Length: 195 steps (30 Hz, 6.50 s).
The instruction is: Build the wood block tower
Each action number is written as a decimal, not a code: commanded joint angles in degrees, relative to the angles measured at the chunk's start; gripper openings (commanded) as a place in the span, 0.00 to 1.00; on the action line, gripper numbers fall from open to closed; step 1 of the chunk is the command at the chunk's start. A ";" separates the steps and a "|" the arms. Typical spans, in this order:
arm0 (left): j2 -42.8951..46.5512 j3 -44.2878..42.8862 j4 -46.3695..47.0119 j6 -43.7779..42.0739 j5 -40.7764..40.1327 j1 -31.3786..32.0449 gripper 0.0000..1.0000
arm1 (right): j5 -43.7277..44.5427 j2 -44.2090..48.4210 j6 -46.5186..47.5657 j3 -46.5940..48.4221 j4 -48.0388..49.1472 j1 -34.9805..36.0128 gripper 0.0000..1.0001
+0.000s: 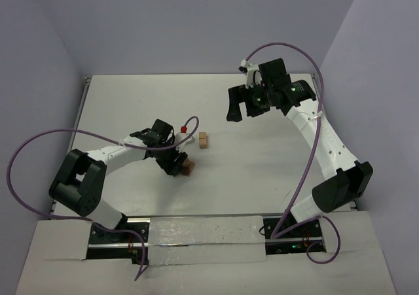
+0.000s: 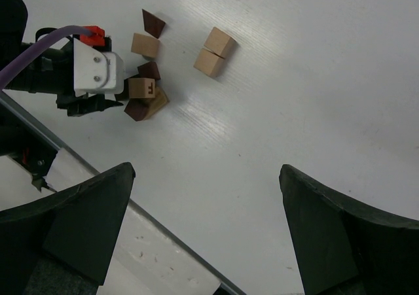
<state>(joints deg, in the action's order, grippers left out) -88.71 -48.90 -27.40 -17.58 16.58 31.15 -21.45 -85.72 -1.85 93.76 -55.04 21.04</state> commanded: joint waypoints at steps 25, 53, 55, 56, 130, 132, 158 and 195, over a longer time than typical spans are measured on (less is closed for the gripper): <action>15.14 2.23 -2.82 3.52 -12.62 2.16 0.00 | 0.27 1.52 -0.70 0.02 1.34 -0.30 1.00; -14.59 -37.45 -11.85 54.40 -32.42 8.59 0.00 | 6.51 -0.45 -3.57 2.48 1.78 -2.96 1.00; -15.38 -38.31 -12.38 55.01 -33.36 9.82 0.00 | 5.96 -0.21 -3.69 2.19 1.89 -3.69 1.00; -15.86 -38.76 -12.73 55.30 -33.91 10.52 0.00 | 5.75 -0.07 -3.72 2.10 1.98 -4.04 1.00; -30.82 -48.66 -13.47 55.38 -31.79 11.12 0.24 | 2.29 1.16 -3.77 0.72 3.18 -4.95 1.00; -30.74 -48.90 -13.59 55.62 -31.96 11.12 0.25 | 2.17 1.08 -3.69 0.84 3.15 -4.91 1.00; -29.86 -48.21 -14.08 59.29 -32.33 11.16 0.38 | 1.55 0.73 -3.51 0.81 3.10 -4.91 1.00; -18.91 -44.46 -9.77 46.33 -24.36 10.78 0.98 | 1.37 1.82 -2.64 0.18 3.09 -4.85 1.00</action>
<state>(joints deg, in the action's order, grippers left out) -118.39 -95.03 -40.80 36.96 -12.15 42.43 -19.57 -86.04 -5.26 93.76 -53.59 16.49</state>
